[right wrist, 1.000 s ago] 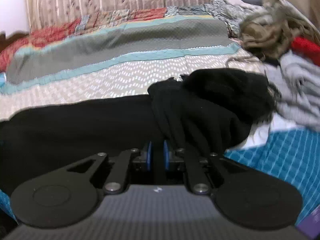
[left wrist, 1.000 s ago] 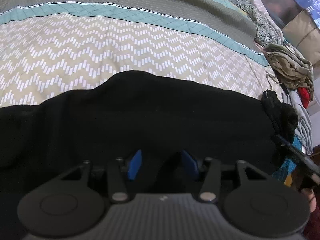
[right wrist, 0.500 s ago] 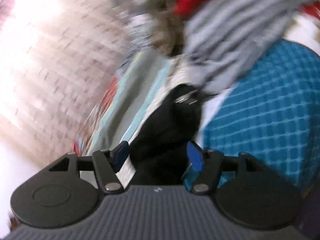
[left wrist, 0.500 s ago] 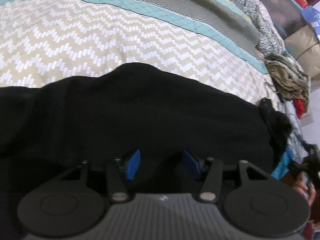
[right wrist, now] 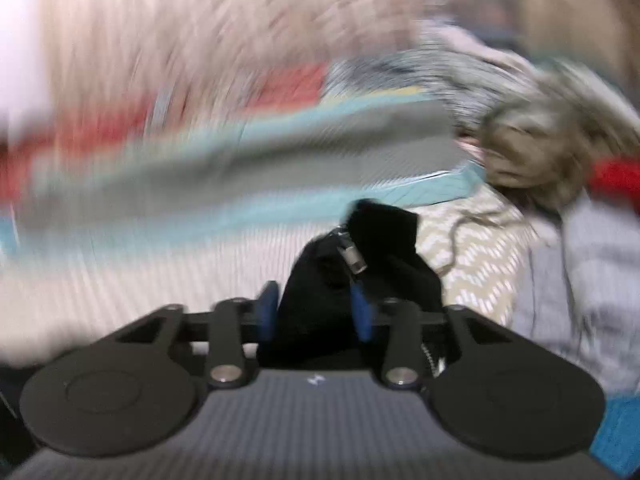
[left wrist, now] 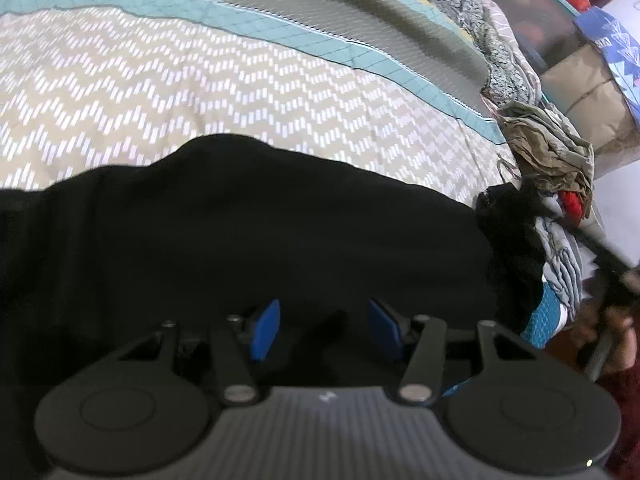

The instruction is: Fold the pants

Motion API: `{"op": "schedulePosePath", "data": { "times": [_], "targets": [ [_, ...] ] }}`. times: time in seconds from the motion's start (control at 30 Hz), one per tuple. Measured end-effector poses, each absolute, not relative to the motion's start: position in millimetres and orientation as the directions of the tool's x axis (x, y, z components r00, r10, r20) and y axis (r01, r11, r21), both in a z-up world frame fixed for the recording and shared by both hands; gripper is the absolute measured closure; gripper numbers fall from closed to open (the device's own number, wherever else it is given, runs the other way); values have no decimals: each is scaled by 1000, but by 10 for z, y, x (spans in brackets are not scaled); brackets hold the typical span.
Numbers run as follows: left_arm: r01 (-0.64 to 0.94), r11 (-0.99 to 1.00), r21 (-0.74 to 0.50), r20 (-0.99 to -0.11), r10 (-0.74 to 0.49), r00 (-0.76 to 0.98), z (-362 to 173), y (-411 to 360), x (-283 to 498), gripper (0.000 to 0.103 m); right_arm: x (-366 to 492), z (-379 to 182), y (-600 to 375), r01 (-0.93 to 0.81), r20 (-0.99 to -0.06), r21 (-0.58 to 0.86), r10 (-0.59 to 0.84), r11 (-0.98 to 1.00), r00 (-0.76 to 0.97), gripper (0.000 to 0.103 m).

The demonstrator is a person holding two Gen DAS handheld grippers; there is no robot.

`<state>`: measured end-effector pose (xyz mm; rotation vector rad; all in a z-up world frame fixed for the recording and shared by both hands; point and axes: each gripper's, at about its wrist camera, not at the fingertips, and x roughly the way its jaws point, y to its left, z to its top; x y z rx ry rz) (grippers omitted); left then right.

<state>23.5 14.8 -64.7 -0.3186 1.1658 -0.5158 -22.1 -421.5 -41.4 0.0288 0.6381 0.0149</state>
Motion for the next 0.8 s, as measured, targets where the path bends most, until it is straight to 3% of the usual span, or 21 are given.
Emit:
{"op": "schedulePosePath", "data": {
  "times": [0.07, 0.13, 0.47, 0.53, 0.57, 0.6, 0.67, 0.8],
  "targets": [
    [215, 837, -503, -781, -547, 302, -650, 200, 214, 52, -243, -640, -4032, 16, -642, -113, -85, 993, 762, 41],
    [203, 840, -504, -781, -543, 309, -662, 278, 203, 51, -443, -798, -3954, -8, -644, -163, -100, 987, 758, 41],
    [106, 821, -561, -768, -563, 304, -807, 536, 217, 51, -293, -1108, -3557, -45, -537, -570, -331, 820, 776, 38],
    [115, 821, -560, -766, -565, 307, -792, 541, 208, 51, -175, -1199, -3525, -72, -541, -611, -350, 788, 765, 45],
    [117, 820, -560, -764, -566, 310, -778, 546, 205, 51, -159, -1205, -3537, -89, -554, -599, -333, 796, 763, 57],
    [120, 819, -561, -762, -567, 312, -765, 553, 201, 51, -154, -1168, -3604, -96, -580, -562, -309, 821, 754, 90],
    [128, 817, -562, -757, -571, 319, -739, 592, 193, 51, -188, -955, -3861, 2, -588, -421, -275, 907, 760, 90],
    [122, 818, -562, -759, -569, 315, -749, 601, 210, 50, -502, -582, -4596, 106, -551, 44, -65, 993, 832, 90]
  ]
}}
